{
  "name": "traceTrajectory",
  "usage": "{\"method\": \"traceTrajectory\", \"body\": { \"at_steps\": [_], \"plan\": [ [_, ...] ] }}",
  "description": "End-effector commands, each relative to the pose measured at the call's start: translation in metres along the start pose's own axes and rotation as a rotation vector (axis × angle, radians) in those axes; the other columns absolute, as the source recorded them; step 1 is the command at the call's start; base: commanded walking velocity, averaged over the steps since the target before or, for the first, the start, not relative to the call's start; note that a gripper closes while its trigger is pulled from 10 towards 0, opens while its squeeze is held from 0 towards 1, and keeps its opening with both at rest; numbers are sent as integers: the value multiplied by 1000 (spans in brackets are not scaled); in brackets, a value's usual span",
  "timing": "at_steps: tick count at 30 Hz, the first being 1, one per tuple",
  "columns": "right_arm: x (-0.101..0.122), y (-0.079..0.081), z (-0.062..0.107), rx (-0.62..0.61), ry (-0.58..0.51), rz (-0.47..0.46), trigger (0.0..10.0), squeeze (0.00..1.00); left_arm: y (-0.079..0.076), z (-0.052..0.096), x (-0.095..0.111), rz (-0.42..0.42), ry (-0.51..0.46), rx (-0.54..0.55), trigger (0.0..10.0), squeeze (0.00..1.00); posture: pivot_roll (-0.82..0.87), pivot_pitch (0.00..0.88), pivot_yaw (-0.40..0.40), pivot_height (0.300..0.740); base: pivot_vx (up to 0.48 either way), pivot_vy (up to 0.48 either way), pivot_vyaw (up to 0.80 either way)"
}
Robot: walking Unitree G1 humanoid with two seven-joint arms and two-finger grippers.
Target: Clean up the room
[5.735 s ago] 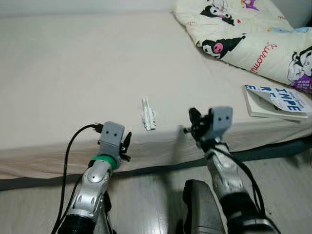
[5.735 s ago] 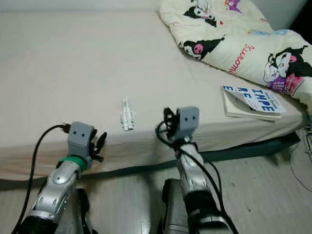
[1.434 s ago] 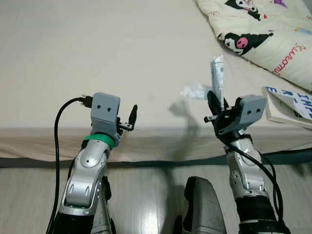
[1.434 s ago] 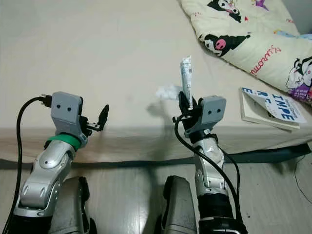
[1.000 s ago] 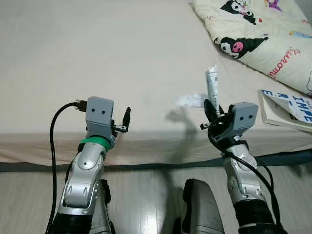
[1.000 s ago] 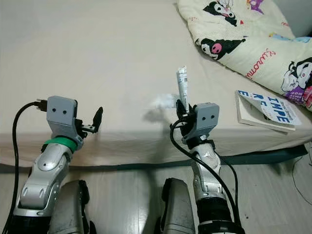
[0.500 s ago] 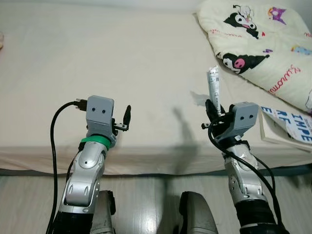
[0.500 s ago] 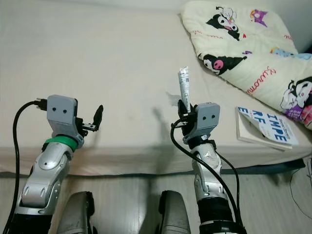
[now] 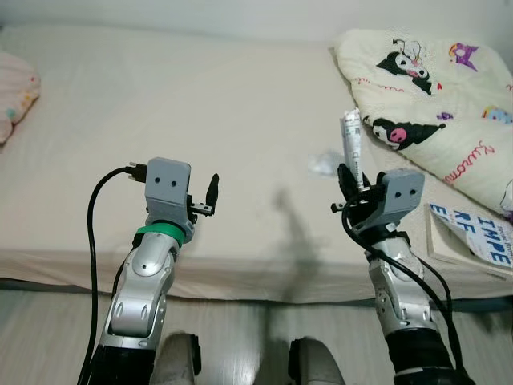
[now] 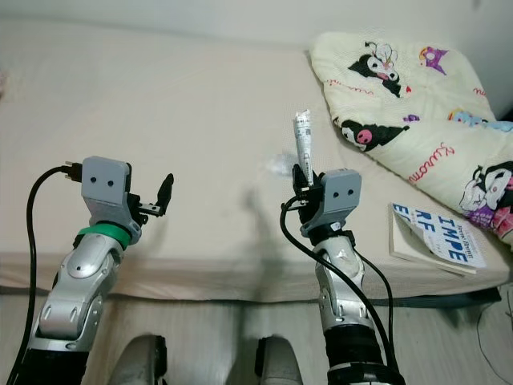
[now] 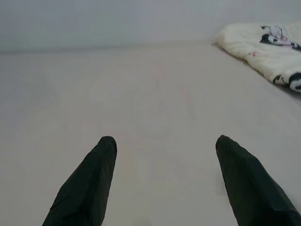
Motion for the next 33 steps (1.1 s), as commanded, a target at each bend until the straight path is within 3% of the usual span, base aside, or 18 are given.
{"method": "traceTrajectory", "body": {
  "at_steps": [1, 14, 20, 21, 22, 26, 33],
  "plan": [
    [-8, -1, 5, -12, 29, -4, 10000, 0, -3, 0, -6, 1, 15, -10, 10000, 0, 103, 76, -29, 675, 0, 0, 0],
    [-12, -3, 8, -27, 42, 0, 10000, 0, 1, 0, -15, 2, 44, -3, 10000, 0, 100, 72, -25, 730, 0, 0, 0],
    [-46, 2, 29, -76, 198, 32, 10000, 0, 21, 13, -59, -62, 162, 44, 10000, 0, 92, 64, -32, 740, 0, 0, 0],
    [-46, 2, 29, -76, 198, 32, 10000, 0, 21, 13, -59, -62, 162, 44, 10000, 0, 92, 64, -32, 740, 0, 0, 0],
    [-61, 9, 43, -72, 256, 19, 10000, 0, 26, 22, -79, -86, 225, 49, 10000, 0, 90, 64, -33, 740, 0, 0, 0],
    [-80, 22, 67, -79, 335, -19, 10000, 0, 32, 39, -110, -118, 313, 40, 10000, 0, 75, 51, -28, 740, 0, 0, 0],
    [-87, 32, 75, -79, 357, -15, 10000, 0, 29, 47, -124, -124, 332, 20, 10000, 0, 48, 44, -5, 740, 0, 0, 0]
  ]
}}
Point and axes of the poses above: a point about 5 cm out from each wrist's last joint towards the gripper, its own z axis pointing back from the gripper into the wrist, its own x axis along the axis of the wrist's last joint, y = z × x, the point moved 2 cm from there along -z, pointing out of the wrist towards the gripper, and after that the axes turned 11 degrees about z, right-handed, at the moved point
